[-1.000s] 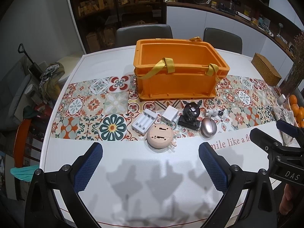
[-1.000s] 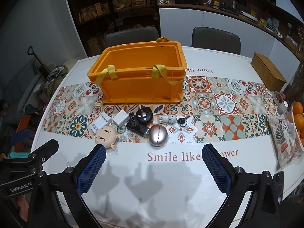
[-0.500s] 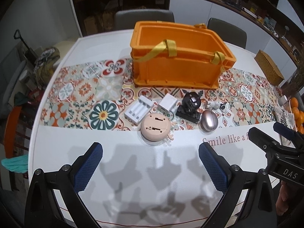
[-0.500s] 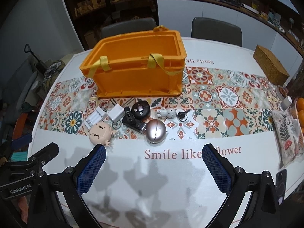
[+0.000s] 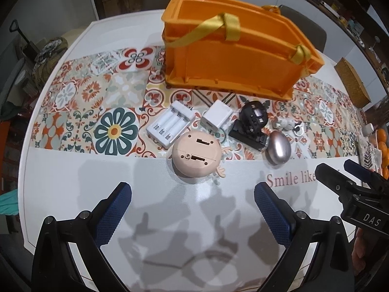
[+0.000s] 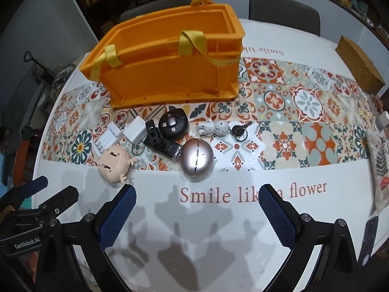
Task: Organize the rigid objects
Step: 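Lower the left tool onto the beige doll head while the right tool approaches the silver egg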
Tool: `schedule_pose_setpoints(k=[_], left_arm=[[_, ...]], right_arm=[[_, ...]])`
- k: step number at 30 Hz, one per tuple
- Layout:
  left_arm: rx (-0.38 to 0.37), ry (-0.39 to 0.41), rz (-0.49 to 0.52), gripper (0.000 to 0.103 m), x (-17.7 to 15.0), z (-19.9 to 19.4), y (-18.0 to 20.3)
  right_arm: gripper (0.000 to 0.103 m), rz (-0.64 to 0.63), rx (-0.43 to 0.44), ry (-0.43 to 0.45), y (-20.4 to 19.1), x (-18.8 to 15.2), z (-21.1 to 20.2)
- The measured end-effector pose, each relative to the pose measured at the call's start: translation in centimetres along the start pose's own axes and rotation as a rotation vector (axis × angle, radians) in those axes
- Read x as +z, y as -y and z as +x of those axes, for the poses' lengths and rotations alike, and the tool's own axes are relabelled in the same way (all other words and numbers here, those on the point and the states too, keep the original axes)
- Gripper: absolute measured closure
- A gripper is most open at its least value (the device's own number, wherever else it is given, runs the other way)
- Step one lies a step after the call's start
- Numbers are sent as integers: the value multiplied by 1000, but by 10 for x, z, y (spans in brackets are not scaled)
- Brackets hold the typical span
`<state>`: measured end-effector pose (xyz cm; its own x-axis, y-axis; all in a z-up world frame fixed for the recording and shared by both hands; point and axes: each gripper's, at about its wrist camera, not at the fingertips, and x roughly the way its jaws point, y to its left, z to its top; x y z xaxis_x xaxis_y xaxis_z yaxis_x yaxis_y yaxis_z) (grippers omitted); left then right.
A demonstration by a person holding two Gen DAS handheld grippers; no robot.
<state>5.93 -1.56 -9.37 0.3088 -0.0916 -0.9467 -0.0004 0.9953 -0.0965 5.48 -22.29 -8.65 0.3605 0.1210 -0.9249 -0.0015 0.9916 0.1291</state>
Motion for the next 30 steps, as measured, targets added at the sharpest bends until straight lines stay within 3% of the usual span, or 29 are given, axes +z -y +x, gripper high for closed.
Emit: schedule_pose_setpoints(k=[12,30], left_arm=[[-7,-108,-23,0,13,53,-6],[-28,-206,-9,5,33,113,3]], right_arm=[[5,-8,34,-87,6,25,50],[17,-24,32,-179,8,28,108]])
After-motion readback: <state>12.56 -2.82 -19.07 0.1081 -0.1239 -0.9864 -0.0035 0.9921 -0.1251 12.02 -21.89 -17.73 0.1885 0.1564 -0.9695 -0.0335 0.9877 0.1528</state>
